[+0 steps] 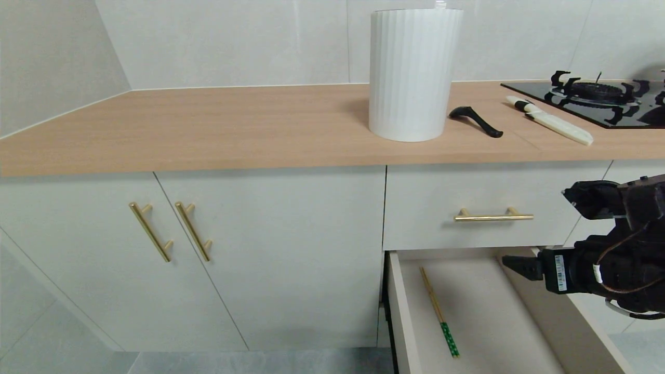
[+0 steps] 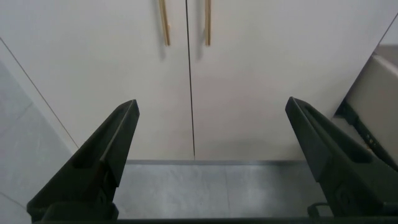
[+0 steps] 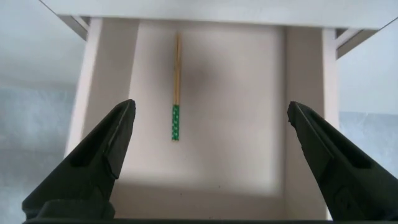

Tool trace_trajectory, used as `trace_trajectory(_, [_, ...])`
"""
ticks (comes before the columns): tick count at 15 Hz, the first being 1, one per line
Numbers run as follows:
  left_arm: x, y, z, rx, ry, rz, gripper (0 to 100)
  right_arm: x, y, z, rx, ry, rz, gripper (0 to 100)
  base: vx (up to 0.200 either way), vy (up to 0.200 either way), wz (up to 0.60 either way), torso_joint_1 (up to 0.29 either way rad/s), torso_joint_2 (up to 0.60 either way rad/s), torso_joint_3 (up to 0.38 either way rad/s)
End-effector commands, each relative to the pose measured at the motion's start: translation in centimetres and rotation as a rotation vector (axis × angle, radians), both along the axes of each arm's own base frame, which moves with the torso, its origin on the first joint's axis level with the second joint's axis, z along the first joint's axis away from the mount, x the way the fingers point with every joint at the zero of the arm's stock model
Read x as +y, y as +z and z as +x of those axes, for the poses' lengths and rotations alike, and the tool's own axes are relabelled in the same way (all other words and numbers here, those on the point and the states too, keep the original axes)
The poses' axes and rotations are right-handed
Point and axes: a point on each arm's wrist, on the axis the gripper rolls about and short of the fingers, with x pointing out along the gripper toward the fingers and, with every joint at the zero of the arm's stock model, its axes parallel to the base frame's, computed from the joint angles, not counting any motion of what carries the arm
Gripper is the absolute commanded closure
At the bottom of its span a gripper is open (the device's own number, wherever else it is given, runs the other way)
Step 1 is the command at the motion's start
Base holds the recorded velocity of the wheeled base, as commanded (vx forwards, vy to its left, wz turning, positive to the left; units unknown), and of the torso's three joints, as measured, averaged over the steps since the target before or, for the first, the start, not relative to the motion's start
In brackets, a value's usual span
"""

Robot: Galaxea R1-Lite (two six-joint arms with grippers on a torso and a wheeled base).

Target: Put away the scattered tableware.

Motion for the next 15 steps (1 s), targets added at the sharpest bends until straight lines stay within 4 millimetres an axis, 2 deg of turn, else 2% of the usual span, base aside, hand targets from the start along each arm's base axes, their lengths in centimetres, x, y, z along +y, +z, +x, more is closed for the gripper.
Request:
trace_trajectory(1, [0.00, -0.02, 0.01, 0.004, 0.001, 0.000, 0, -0.03, -0.20, -0.10, 0.007, 0.002, -0.004, 0, 0.000, 0.000, 0.00, 0.076, -0.11, -0.290])
trace_trajectory(11, [0.00, -0.02, 0.01, 0.004, 0.002, 0.000, 0, -0.03, -0.33, -0.11, 0.009, 0.011, -0.017, 0, 0.000, 0.000, 0.00, 0.145, -0.48, -0.308])
trace_trajectory(15, [0.00, -0.02, 0.01, 0.004, 0.001, 0.000, 0, 0.08, -0.67, 0.22, 0.014, 0.026, -0.078, 0, 0.000, 0.000, 0.00, 0.193, -0.48, -0.289])
